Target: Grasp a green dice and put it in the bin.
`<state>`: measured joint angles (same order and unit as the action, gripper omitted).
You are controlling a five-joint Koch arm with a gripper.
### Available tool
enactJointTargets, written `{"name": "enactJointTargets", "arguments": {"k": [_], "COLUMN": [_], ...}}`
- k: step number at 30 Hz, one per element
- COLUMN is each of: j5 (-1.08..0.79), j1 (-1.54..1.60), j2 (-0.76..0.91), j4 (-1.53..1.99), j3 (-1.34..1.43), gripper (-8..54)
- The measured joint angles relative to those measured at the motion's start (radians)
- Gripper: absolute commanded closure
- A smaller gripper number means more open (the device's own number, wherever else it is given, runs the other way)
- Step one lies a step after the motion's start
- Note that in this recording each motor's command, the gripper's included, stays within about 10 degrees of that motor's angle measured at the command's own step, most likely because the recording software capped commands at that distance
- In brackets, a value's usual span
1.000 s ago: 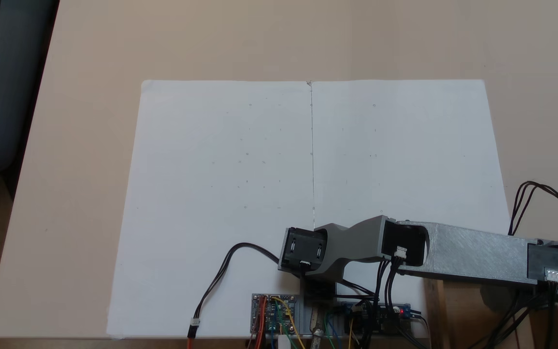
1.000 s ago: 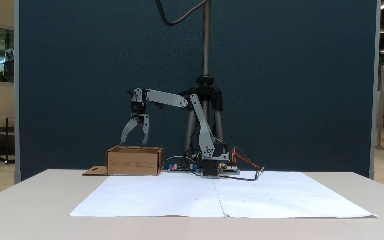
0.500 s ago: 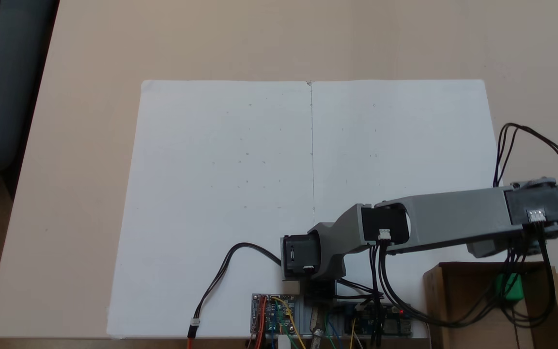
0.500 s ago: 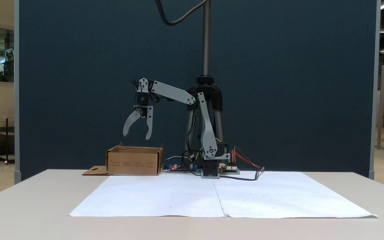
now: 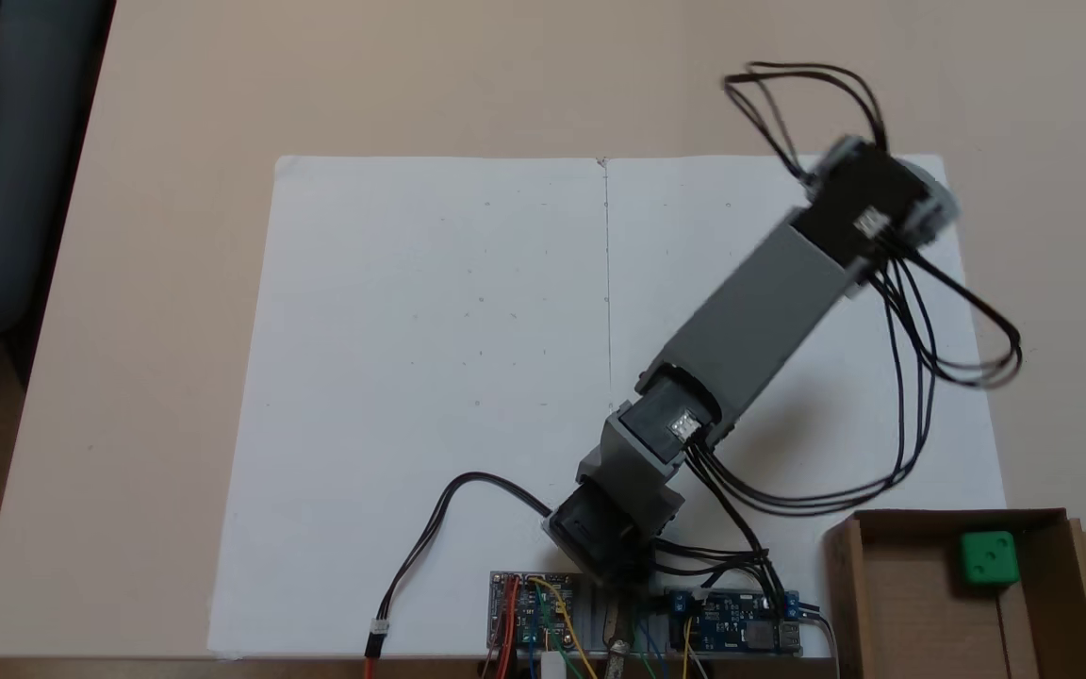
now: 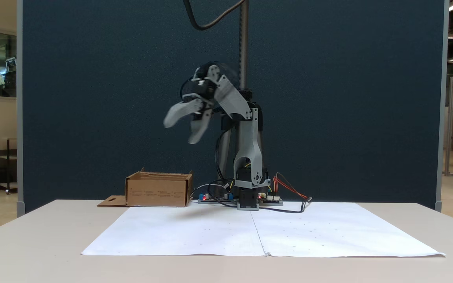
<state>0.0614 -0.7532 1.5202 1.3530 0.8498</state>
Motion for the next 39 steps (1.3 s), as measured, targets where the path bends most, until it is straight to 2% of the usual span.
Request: {"name": "enactJointTargets", "arguments": {"k": [9, 15, 19, 26, 32, 39], "j5": [0.002, 0.003, 0.003, -0.002, -0.002, -0.002], "j1": [0.43, 0.58, 0.647, 0.753, 0.778, 0.778], "j2": [0.002, 0.032, 0.081, 0.262, 0.394, 0.443], "j4": [-0.166, -0.379, -0.557, -0.89, -1.108, -1.345], "j3": [0.029, 0.258, 0.531, 0.887, 1.051, 1.238], "gripper": [1.3, 1.1, 1.6, 1.4, 1.3, 3.3]}}
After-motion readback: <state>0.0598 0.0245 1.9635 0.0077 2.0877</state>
